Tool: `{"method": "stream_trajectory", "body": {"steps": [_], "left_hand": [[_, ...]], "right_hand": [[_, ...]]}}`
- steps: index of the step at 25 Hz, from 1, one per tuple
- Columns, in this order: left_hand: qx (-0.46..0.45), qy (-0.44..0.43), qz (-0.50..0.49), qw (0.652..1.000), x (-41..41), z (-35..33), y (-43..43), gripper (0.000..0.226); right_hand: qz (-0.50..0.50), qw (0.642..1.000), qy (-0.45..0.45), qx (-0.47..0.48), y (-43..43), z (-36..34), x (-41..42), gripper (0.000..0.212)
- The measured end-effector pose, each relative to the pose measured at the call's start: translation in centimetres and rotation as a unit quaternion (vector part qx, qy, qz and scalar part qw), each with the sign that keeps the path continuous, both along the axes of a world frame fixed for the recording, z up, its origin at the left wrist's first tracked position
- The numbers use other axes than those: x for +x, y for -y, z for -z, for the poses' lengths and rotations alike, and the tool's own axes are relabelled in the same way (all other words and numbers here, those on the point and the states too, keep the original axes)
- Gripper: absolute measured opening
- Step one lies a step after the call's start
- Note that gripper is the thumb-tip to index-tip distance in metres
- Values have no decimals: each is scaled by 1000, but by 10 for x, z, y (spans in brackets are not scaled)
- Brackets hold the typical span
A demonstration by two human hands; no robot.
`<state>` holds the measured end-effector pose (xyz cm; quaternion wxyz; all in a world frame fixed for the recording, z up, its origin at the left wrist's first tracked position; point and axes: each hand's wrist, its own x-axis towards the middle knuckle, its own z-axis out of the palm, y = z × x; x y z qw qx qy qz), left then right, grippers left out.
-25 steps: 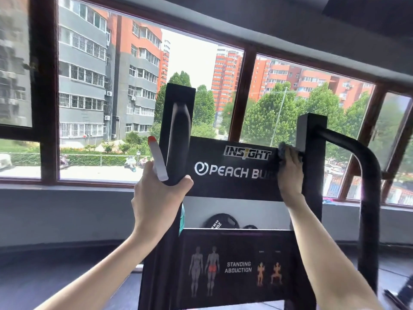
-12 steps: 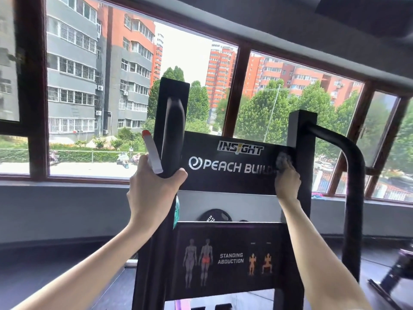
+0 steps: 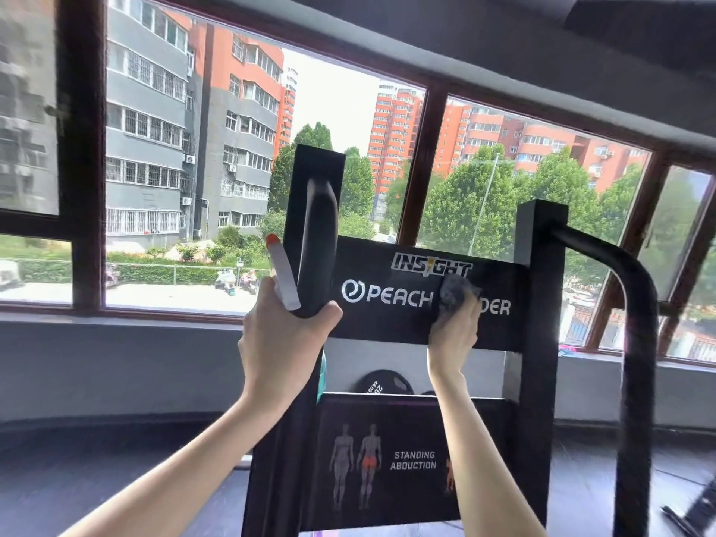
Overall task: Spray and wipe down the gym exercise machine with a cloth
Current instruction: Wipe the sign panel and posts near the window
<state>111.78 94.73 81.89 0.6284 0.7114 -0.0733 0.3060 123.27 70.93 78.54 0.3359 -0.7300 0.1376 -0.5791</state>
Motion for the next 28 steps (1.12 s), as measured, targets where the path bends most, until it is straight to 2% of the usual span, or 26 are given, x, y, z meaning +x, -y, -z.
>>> {"method": "stream_trajectory", "body": {"steps": [2,4,6,7,8,10,11,12,13,15,16,18,20,23,28], "left_hand": [[-2,7,-1,1000,0,-1,0,26],[-6,4,-7,1000,0,-1,0,29],[5,3,-3,1000,0,-1,-1,28],[12,2,0,1000,0,-1,-1,28],[14,1,0,1000,0,-1,-1,28],[3,-1,-8,1000,1,0,-1,28],[-1,-1,-11,1000,2,1,-1,30],[-6,0,-11,1000,3,1,0,31],[-10,1,-10,1000,3,2,0,33],[-16,5,-9,1000,3,2,0,36],[-14,6,-8,1000,2,1,0,38],[-8,5,-7,1000,0,0,1,34],[-4,8,-5,1000,-1,-1,1,25],[-8,7,-5,1000,0,0,0,31],[7,16,-21,1000,3,1,0,41]], "right_hand": [[-75,984,59,-148,-56,3,5,37],[-127,940,85,-304,-95,7,12,41],[-86,917,77,-383,-85,5,20,40],[-31,917,67,-392,-68,10,23,41],[3,931,62,-360,-48,17,25,42],[10,977,76,-197,-28,30,25,42],[1,989,85,-118,-36,31,29,42],[-12,993,89,-81,-56,28,33,43],[-40,991,83,-98,-80,23,35,47],[-123,960,63,-243,-115,24,32,58],[-158,937,57,-308,-117,22,33,60],[-183,913,54,-361,-101,4,35,58],[-157,931,70,-322,-101,-21,38,53],[-147,957,96,-231,-133,-29,42,58],[-194,945,36,-260,-125,61,15,65]]}}
